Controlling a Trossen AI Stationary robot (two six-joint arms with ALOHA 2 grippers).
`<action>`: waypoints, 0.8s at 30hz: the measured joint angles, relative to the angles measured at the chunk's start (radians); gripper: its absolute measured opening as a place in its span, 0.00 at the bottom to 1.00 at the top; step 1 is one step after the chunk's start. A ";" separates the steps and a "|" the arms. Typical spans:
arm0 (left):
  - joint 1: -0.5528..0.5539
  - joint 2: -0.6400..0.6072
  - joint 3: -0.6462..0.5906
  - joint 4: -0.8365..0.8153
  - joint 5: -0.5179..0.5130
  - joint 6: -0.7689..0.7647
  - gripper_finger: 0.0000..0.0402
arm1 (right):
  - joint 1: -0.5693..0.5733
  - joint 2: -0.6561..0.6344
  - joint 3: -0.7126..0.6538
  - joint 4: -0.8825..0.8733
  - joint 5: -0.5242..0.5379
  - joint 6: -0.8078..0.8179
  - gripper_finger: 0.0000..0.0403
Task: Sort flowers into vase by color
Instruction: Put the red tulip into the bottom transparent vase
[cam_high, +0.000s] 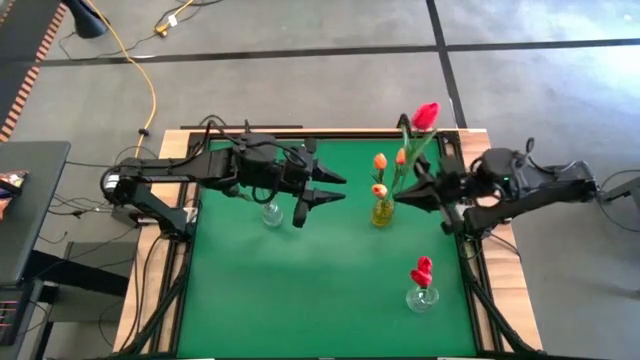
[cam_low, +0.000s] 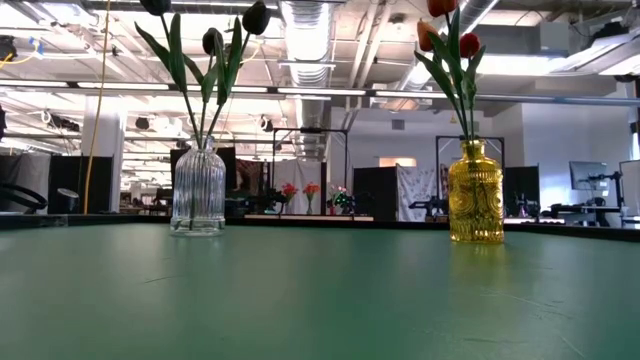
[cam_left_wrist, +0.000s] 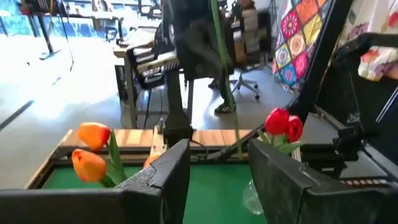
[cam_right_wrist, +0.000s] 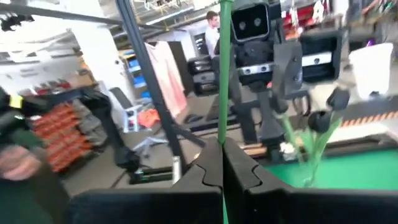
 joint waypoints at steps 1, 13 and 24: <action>0.000 0.000 0.000 -0.005 0.000 0.000 0.38 | 0.012 -0.018 0.000 -0.022 0.001 0.021 0.04; 0.002 0.001 0.000 -0.015 -0.028 0.020 0.38 | 0.304 -0.172 0.000 -0.352 0.275 0.133 0.04; 0.002 0.001 0.000 -0.015 -0.038 0.012 0.38 | 0.724 -0.178 0.000 -0.592 0.710 0.420 0.04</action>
